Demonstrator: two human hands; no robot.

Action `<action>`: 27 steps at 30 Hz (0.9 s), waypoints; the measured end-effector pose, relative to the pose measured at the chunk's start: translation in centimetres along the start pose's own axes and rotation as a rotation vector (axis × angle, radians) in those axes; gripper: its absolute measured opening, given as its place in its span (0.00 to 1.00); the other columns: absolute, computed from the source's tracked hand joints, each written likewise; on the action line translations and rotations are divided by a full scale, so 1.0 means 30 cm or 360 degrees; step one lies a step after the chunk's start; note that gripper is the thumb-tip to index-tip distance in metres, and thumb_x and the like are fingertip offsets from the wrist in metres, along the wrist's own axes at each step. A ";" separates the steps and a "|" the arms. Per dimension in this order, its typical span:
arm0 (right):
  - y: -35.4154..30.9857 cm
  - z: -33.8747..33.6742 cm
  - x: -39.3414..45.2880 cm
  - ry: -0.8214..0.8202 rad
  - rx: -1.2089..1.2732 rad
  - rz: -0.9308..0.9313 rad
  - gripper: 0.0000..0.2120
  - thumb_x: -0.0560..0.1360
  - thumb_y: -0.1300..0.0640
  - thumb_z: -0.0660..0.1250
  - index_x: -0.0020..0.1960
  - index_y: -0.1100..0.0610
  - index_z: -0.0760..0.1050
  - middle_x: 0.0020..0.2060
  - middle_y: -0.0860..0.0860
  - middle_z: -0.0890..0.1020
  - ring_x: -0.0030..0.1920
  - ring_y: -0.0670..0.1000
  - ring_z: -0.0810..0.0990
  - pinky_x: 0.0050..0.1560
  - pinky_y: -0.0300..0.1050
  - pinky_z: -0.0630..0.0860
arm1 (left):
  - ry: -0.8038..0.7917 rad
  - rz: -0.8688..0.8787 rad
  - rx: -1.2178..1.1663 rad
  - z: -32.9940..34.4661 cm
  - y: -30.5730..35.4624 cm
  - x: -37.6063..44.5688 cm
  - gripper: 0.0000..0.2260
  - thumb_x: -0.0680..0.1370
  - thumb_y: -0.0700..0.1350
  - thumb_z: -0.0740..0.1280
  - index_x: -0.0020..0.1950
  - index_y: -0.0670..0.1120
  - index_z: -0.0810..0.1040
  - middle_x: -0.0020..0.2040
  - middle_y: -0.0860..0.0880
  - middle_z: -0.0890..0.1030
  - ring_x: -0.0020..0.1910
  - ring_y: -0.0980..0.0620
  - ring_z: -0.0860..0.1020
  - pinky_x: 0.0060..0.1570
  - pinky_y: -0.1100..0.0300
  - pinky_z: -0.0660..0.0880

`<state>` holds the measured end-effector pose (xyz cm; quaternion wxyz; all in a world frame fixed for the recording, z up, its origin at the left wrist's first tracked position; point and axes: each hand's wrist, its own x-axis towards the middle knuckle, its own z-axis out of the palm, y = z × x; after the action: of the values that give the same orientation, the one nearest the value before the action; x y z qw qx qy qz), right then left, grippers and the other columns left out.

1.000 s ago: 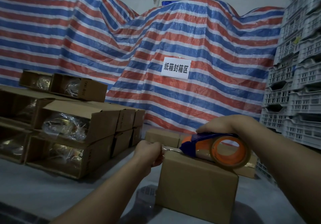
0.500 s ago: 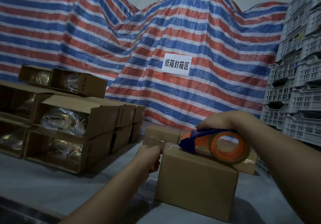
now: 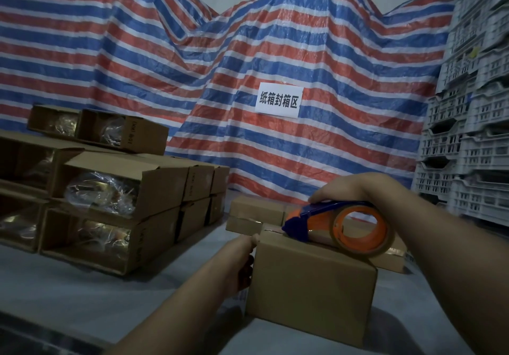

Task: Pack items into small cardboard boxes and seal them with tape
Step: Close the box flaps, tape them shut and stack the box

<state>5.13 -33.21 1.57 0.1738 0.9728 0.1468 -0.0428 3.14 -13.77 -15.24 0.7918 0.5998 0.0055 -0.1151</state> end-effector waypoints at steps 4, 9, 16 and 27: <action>0.002 0.004 0.003 0.0018 0.0021 0.0003 0.06 0.85 0.49 0.58 0.58 0.40 0.72 0.47 0.42 0.79 0.47 0.44 0.80 0.46 0.36 0.72 | 0.0360 0.0197 0.0466 0.003 0.050 0.002 0.06 0.82 0.43 0.59 0.49 0.44 0.74 0.43 0.45 0.73 0.40 0.50 0.71 0.38 0.61 0.67; 0.013 0.012 0.010 0.0020 0.0031 -0.0017 0.06 0.85 0.49 0.58 0.55 0.39 0.72 0.46 0.41 0.79 0.46 0.43 0.79 0.45 0.36 0.71 | 0.0397 0.0548 0.0720 -0.005 0.111 0.024 0.17 0.83 0.53 0.58 0.62 0.42 0.76 0.53 0.47 0.76 0.53 0.50 0.76 0.49 0.56 0.74; 0.006 0.008 0.010 0.0030 0.0024 -0.0003 0.06 0.85 0.50 0.58 0.55 0.41 0.72 0.46 0.42 0.79 0.46 0.43 0.79 0.45 0.35 0.71 | 0.0097 0.0249 0.1053 -0.001 0.110 0.037 0.11 0.78 0.55 0.61 0.44 0.48 0.68 0.36 0.50 0.65 0.30 0.53 0.61 0.31 0.61 0.58; 0.026 -0.019 -0.049 -0.0073 0.0870 0.0433 0.19 0.83 0.39 0.56 0.48 0.52 0.76 0.27 0.46 0.79 0.25 0.42 0.75 0.38 0.37 0.73 | 0.0087 0.0219 0.1168 -0.007 0.123 0.016 0.11 0.79 0.55 0.60 0.43 0.49 0.69 0.36 0.49 0.65 0.30 0.53 0.60 0.32 0.60 0.57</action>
<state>3.99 -34.11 2.57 -0.0871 0.9930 -0.0058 -0.0790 4.33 -12.73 -11.86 0.5295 0.8456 -0.0554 -0.0398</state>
